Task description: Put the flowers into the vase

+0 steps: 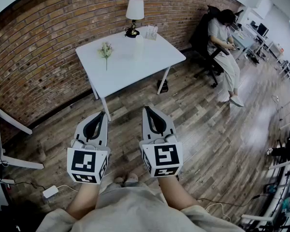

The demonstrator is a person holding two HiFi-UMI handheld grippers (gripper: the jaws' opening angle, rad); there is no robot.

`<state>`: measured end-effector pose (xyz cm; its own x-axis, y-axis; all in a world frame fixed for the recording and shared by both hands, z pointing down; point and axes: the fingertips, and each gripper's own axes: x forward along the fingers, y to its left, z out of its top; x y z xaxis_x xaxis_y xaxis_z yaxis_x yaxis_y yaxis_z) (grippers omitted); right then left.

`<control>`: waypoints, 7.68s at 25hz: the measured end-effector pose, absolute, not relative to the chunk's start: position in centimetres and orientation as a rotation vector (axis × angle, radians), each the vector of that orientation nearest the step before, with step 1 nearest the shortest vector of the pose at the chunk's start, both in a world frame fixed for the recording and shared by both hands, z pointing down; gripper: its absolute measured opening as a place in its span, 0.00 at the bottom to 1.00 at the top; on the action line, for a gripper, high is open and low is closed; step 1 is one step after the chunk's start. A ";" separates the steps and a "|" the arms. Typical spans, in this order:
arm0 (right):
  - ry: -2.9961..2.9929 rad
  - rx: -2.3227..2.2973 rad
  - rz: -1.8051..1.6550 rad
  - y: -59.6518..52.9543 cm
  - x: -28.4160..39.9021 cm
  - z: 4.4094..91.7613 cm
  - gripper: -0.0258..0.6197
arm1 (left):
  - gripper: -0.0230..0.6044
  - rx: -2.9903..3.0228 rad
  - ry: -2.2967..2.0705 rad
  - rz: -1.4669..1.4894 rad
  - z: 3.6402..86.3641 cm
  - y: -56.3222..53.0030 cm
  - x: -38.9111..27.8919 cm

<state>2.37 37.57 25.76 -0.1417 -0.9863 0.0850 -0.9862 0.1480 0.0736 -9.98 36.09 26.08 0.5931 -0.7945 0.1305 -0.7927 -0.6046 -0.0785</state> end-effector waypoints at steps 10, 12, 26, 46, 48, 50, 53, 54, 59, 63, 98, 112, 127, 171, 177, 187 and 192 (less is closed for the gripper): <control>-2.315 1.978 0.004 37.1 3.8 26.0 0.05 | 0.04 -2.776 1.405 -0.232 26.0 35.6 -8.2; -2.329 1.978 -0.005 37.2 4.2 25.9 0.05 | 0.04 -2.769 1.415 -0.228 26.0 35.7 -8.0; -2.348 1.960 0.010 36.3 5.3 26.5 0.05 | 0.04 -2.753 1.451 -0.230 26.4 34.8 -7.6; -2.306 2.004 -0.051 23.5 5.2 26.0 0.05 | 0.04 -2.770 1.395 -0.180 26.4 21.1 -7.6; -2.293 2.017 -0.042 21.1 5.1 25.9 0.05 | 0.04 -2.777 1.382 -0.184 26.2 18.5 -7.6; -2.277 2.036 -0.038 18.4 5.1 25.7 0.05 | 0.04 -2.775 1.366 -0.183 25.7 15.6 -7.7; -2.252 2.056 -0.029 14.6 4.9 25.6 0.05 | 0.04 -2.785 1.334 -0.177 25.4 11.5 -7.7; -2.243 2.060 -0.026 13.4 4.8 25.7 0.05 | 0.04 -2.790 1.327 -0.176 25.4 10.2 -7.7; -2.195 2.102 -0.039 8.0 4.9 25.5 0.05 | 0.04 -2.824 1.309 -0.193 25.9 4.1 -7.8; -2.157 2.122 -0.075 4.5 4.8 24.8 0.05 | 0.04 -2.850 1.299 -0.187 26.2 0.3 -8.1; -2.158 1.968 0.167 -11.0 5.0 31.7 0.05 | 0.04 -2.893 1.267 -0.259 29.6 -13.2 -5.3; -2.220 1.826 0.175 -16.9 0.9 35.8 0.05 | 0.04 -2.842 1.392 -0.324 33.4 -16.9 -8.6; -2.214 1.597 0.332 -21.5 -3.8 41.8 0.19 | 0.04 -2.772 1.479 -0.403 35.3 -20.1 -11.8; -1.705 1.269 1.161 -28.6 -4.5 58.8 0.24 | 0.04 -2.833 1.619 -0.429 39.5 -24.2 -12.6; -1.666 1.276 1.206 -28.6 -4.7 59.3 0.15 | 0.04 -2.844 1.633 -0.407 39.2 -23.6 -12.7; -1.688 1.239 1.240 -28.1 -4.9 59.0 0.10 | 0.04 -2.849 1.650 -0.395 38.8 -22.4 -13.5; -1.701 1.225 1.243 -27.8 -5.1 58.8 0.09 | 0.04 -2.854 1.644 -0.394 38.8 -21.9 -13.4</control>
<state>-5.05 -27.77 58.82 -0.3167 -0.2882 0.9037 -0.9485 0.0965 -0.3017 -13.39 -21.86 38.80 0.4847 -0.8255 0.2893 -0.8669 -0.4973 0.0333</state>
